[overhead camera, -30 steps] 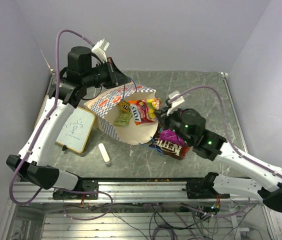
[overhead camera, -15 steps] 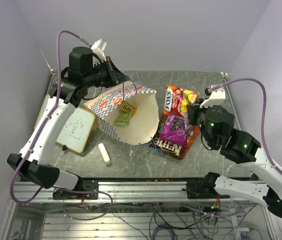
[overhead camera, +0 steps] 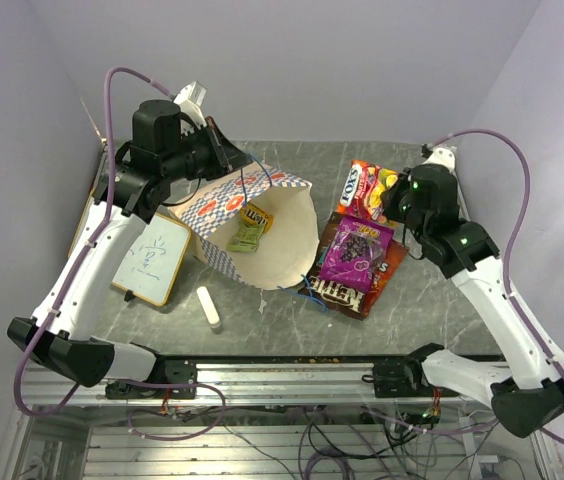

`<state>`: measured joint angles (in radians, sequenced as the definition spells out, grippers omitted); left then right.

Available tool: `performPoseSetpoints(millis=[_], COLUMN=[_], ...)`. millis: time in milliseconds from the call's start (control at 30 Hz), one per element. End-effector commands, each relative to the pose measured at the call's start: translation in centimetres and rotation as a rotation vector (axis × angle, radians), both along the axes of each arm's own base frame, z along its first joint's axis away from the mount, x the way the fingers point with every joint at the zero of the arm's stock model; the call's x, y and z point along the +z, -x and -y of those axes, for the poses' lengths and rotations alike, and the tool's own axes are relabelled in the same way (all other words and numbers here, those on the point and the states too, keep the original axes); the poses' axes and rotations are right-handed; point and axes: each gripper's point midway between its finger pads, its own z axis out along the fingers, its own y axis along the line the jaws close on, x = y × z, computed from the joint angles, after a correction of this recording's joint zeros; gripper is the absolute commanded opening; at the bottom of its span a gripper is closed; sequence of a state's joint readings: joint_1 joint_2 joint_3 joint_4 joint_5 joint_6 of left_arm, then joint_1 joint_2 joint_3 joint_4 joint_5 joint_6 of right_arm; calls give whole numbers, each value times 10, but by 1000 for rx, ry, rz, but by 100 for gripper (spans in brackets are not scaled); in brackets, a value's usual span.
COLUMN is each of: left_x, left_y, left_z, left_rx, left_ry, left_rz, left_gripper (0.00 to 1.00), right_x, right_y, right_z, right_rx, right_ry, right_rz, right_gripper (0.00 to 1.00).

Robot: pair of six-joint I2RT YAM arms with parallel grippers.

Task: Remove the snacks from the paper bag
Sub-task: Place the snack at the center of the board.

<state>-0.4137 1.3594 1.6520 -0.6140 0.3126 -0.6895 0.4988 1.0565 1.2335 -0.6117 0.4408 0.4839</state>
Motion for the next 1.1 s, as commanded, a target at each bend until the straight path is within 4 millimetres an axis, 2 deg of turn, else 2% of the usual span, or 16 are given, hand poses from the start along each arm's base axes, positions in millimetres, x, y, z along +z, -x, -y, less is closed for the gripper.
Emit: performPoseSetpoints(millis=[0,133,200,400,500,600,800,1067], left_x=[10,9,9,9,8,8,8,10], left_y=[1,3,3,1,0,-1,-3,-3], left_z=[-5,-6,-5,-1,1,4,8,13], left_rx=[22,21,20,3,-5,-18,-42,-77], left_ry=[9,6,8,17,19,23,17,13], left_rz=[33,28,29,25,22,20,18,19], left_gripper=[7,7,7,7,7,7,7,7], right_x=[1,-15,-29,-70,-103,-120,-152,-162], right_y=[-17,-19,-20,-16,-9,-4,10,21], right_z=[-17,-31,-31,-18,-11,-7,18,32], right_rx=[95,117,95,-1,-37,-52,-148,-184], right_ry=[-302,-418,-453,-479,-474,-466,-393,-377], right_rz=[-22,-77,-106,-193,-250,-273,-353,-380], right_gripper=[0,0,0,0,0,0,0,0])
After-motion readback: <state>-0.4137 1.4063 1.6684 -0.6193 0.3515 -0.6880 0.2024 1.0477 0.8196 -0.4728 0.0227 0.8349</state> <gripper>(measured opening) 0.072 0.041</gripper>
